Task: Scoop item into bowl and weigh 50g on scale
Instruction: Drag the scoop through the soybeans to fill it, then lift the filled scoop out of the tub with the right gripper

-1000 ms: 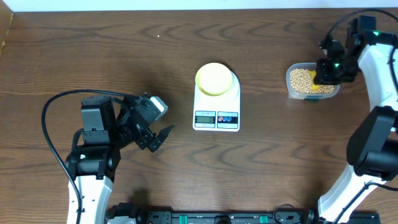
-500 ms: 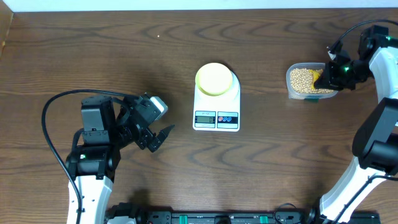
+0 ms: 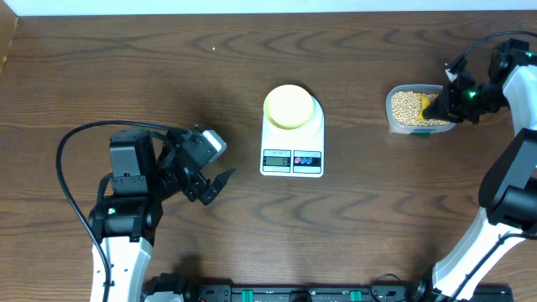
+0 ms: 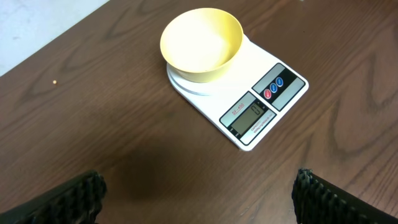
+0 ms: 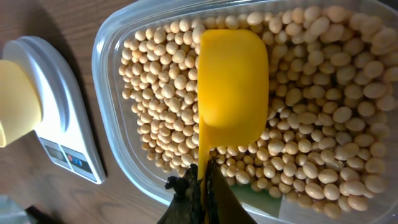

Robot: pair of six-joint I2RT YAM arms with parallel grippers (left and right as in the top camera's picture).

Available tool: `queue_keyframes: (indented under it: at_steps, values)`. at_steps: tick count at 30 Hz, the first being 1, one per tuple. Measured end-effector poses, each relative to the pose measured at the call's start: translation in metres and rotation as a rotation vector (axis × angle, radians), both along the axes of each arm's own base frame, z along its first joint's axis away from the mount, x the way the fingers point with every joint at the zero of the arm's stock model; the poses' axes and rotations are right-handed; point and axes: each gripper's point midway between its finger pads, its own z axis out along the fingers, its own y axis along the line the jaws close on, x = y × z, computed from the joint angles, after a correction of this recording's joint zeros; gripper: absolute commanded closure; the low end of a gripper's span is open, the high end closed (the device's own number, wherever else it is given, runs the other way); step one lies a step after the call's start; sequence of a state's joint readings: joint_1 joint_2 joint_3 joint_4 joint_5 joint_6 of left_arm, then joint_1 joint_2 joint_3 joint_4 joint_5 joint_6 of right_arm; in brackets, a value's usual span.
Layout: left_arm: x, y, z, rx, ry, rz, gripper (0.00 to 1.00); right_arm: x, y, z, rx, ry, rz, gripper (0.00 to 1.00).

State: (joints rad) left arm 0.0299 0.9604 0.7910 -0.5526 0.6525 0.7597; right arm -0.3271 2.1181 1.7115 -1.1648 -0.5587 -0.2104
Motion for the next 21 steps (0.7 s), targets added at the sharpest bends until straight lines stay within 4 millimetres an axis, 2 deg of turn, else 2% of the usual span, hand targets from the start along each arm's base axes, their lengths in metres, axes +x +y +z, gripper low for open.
queue_keyframes:
  at_steps: [8,21]
  values:
    - [0.0,0.0,0.0,0.0,0.0,0.0,0.02,-0.002,-0.008,0.003,0.108,0.002,-0.059,0.99]
    - [0.0,0.0,0.0,0.0,0.0,0.0,0.02,-0.009,-0.031,0.023,0.28,-0.034,-0.166,0.99]
